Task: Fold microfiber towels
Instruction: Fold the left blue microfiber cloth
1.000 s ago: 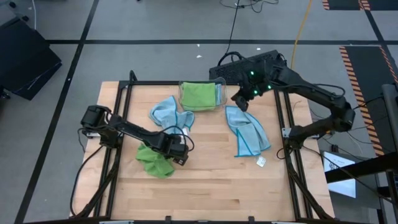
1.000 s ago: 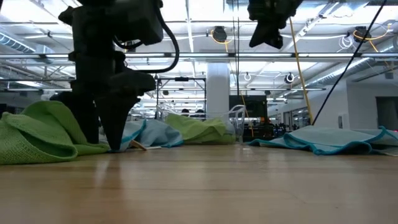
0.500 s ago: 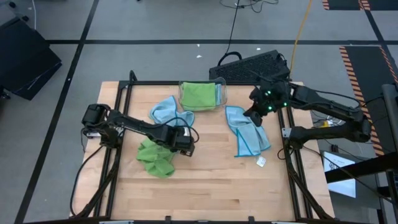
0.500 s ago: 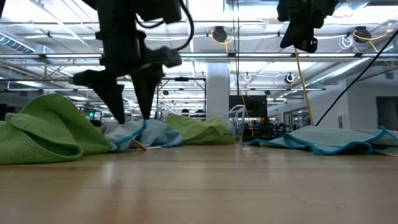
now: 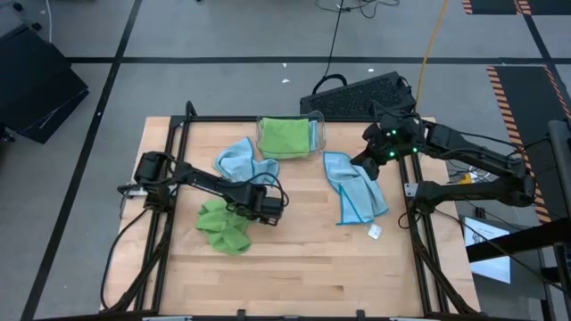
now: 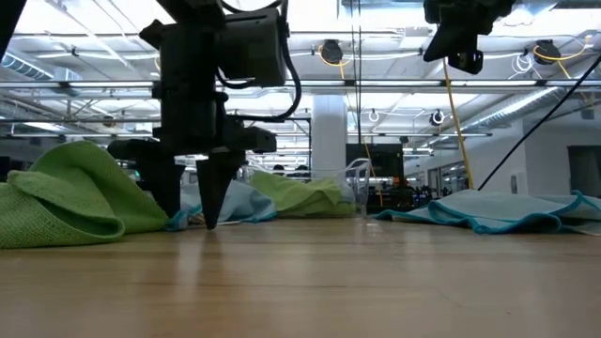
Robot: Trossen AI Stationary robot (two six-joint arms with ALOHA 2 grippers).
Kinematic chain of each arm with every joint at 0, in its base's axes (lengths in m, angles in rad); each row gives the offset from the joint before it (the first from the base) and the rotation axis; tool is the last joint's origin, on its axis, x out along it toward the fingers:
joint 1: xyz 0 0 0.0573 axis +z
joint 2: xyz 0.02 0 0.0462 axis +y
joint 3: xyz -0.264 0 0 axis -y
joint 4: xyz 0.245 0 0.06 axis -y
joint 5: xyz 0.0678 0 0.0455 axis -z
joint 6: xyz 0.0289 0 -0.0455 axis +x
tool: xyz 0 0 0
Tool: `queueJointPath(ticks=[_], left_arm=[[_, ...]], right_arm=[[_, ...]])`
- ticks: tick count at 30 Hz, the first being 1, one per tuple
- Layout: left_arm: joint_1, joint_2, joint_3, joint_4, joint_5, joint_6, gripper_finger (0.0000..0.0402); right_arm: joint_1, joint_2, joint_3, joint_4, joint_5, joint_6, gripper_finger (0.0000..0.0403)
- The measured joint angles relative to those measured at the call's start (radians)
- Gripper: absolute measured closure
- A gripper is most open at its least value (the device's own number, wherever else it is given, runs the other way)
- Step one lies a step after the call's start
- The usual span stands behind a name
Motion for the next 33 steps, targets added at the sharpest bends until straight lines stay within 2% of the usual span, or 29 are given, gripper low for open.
queueJointPath(ticks=[4, 9, 10, 14, 19, 26, 30, 33], left_arm=[[-0.003, 0.005, 0.001, 0.009, -0.002, 0.019, 0.0245], [0.009, -0.014, -0.001, 0.003, 0.024, 0.074, 0.0369], [0.012, -0.025, -0.001, 0.001, 0.036, 0.08, 0.0385], [0.015, -0.088, 0.023, -0.065, 0.068, 0.096, 0.0393], [0.01, -0.161, 0.12, -0.23, 0.072, 0.186, 0.0396], [0.011, -0.2, 0.301, -0.385, 0.108, 0.461, 0.0397], [0.007, -0.199, 0.397, -0.539, 0.166, 0.432, 0.0399], [-0.013, -0.197, 0.466, -0.609, 0.161, 0.384, 0.0399]], right_arm=[[0.0, -0.005, 0.0, 0.005, 0.0, 0.003, 0.0403], [0.0, -0.005, 0.0, 0.026, 0.0, 0.003, 0.0403], [0.0, -0.005, 0.0, 0.033, 0.0, 0.003, 0.0403], [0.0, -0.004, 0.0, 0.083, 0.002, -0.041, 0.0403], [0.0, 0.004, 0.0, 0.136, 0.004, -0.072, 0.0403], [0.019, 0.022, 0.0, 0.132, -0.014, -0.052, 0.0387], [0.055, 0.03, 0.001, 0.132, -0.052, -0.058, 0.0369], [0.089, 0.045, 0.001, 0.127, -0.052, -0.057, 0.0357]])
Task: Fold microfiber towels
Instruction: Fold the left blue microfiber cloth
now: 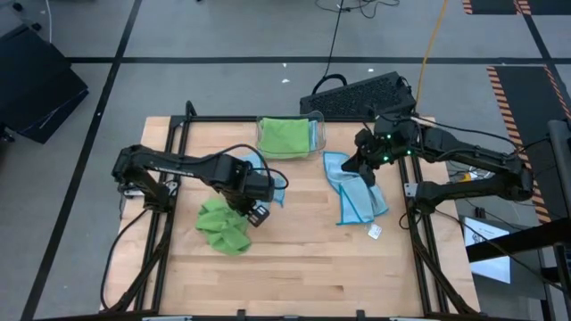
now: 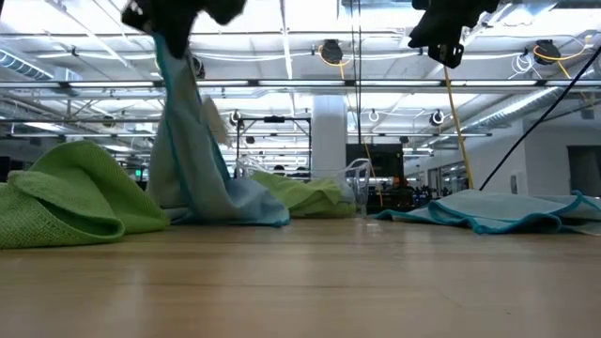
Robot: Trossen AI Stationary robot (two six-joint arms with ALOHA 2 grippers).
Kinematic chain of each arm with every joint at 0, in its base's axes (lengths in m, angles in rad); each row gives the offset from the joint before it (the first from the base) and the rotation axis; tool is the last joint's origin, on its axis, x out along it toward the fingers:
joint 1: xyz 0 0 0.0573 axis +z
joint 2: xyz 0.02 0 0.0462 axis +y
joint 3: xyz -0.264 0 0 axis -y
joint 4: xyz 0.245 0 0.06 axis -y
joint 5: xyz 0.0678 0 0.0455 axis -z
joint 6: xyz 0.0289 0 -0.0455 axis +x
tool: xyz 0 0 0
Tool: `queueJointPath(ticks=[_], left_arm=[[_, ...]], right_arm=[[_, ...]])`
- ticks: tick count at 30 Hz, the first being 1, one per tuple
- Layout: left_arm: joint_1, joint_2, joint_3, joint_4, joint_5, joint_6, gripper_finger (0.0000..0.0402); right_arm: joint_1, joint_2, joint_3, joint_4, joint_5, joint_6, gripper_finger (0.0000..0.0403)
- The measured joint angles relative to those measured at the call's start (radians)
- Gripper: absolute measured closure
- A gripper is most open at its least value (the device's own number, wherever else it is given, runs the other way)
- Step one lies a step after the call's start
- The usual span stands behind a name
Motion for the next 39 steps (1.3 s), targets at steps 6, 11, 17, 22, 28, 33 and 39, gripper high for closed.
queueJointPath(ticks=[6, 11, 17, 22, 28, 33, 39], left_arm=[[-0.057, -0.001, 0.146, -0.064, -0.016, -0.077, 0.04], [-0.12, -0.001, 0.238, -0.078, -0.051, -0.157, 0.0401], [-0.178, 0.0, 0.302, -0.102, -0.065, -0.2, 0.0401], [-0.216, -0.001, 0.323, -0.083, -0.068, -0.125, 0.0401], [-0.236, 0.001, 0.322, -0.008, -0.067, -0.03, 0.0401], [-0.239, 0.01, 0.322, -0.026, -0.067, 0.029, 0.0401], [-0.233, 0.009, 0.322, -0.086, -0.068, 0.08, 0.0401]], right_arm=[[0.072, 0.041, 0.0, 0.01, 0.002, 0.037, 0.0338], [0.14, 0.06, 0.0, 0.011, 0.001, 0.052, 0.0329], [0.223, 0.062, 0.0, 0.02, 0.001, 0.066, 0.0328], [0.266, 0.089, 0.0, 0.132, 0.0, 0.116, 0.0328], [0.303, 0.171, 0.0, 0.365, -0.006, 0.177, 0.0327], [0.333, 0.266, 0.0, 0.44, -0.024, 0.156, 0.0302], [0.367, 0.422, 0.0, 0.42, 0.071, -0.04, 0.0234]])
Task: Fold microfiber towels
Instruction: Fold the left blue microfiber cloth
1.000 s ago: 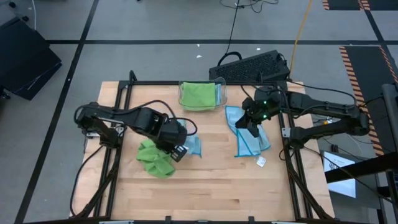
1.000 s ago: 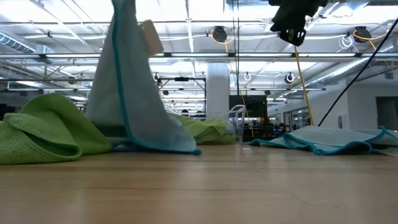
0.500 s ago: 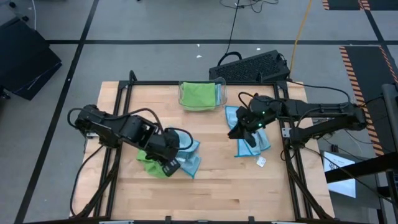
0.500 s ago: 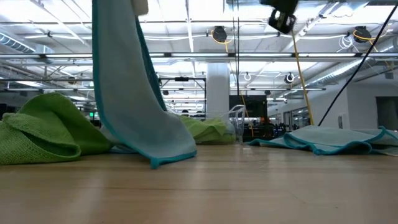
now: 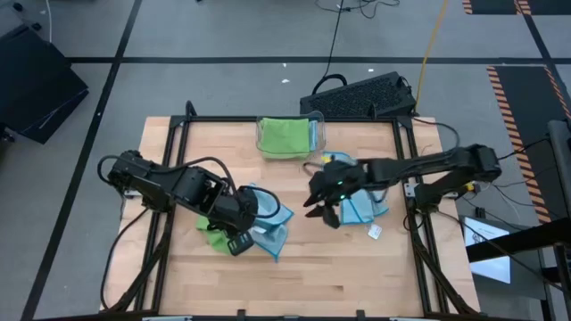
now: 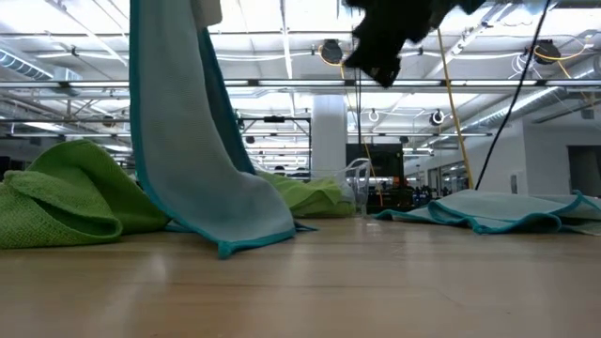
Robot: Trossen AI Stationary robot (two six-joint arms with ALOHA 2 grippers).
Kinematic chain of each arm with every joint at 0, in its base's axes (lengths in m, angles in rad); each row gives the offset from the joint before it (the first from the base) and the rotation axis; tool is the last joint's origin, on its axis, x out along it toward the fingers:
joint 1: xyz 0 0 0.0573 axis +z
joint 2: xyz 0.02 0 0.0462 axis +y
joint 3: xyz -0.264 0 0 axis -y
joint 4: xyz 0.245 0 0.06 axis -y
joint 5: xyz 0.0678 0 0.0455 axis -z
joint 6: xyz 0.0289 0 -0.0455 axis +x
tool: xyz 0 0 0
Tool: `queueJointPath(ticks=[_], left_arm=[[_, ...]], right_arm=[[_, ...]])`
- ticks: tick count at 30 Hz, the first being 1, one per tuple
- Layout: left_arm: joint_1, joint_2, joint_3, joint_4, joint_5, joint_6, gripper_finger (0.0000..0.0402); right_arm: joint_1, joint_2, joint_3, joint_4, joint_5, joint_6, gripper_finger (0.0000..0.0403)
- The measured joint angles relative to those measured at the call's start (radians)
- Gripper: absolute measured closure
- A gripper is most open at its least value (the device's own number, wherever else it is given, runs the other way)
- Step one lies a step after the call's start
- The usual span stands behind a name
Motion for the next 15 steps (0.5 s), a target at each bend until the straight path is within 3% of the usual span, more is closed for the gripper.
queueJointPath(ticks=[5, 15], left_arm=[[0.001, 0.0, 0.0, -0.009, 0.0, 0.036, 0.0401], [0.001, 0.0, 0.0, -0.014, 0.0, 0.018, 0.0401]], right_arm=[[0.002, 0.144, 0.0, 0.015, 0.014, -0.206, 0.0208], [0.0, 0.347, 0.0, 0.117, -0.014, -0.481, 0.0212]])
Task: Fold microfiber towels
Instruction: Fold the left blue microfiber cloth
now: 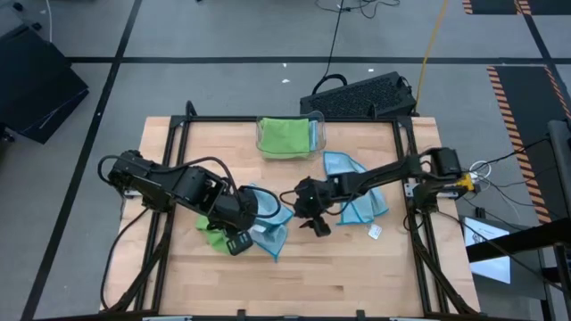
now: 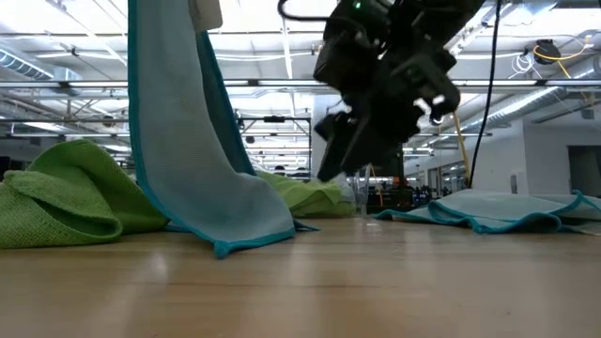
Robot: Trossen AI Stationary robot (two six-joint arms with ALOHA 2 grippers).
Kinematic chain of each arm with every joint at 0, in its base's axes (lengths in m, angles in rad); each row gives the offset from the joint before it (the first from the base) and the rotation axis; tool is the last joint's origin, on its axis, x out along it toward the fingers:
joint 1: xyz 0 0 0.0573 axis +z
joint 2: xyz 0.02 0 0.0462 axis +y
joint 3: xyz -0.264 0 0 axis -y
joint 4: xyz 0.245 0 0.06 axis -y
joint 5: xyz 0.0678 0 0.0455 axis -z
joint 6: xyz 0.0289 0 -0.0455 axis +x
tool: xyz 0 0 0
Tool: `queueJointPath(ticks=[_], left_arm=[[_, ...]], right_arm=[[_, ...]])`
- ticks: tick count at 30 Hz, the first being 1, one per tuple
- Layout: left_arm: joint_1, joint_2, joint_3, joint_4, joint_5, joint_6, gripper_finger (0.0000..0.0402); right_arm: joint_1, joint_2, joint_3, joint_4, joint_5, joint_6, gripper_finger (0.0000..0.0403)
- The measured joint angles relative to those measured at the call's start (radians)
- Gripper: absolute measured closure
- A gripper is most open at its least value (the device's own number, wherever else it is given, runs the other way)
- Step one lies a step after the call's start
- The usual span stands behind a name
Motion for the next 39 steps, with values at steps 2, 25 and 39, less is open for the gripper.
queueJointPath(ticks=[2, 25, 39], left_arm=[[0.0, 0.0, 0.0, 0.0, 0.0, -0.011, 0.0401], [0.0, 0.0, 0.0, 0.001, -0.018, -0.059, 0.0401], [0.018, 0.01, -0.002, 0.001, -0.018, -0.017, 0.0401]], right_arm=[[-0.006, 0.021, 0.0, 0.025, 0.008, -0.012, 0.0212], [-0.033, 0.139, 0.0, 0.127, 0.077, -0.198, 0.0214], [-0.054, 0.164, 0.0, 0.192, 0.076, -0.198, 0.0297]])
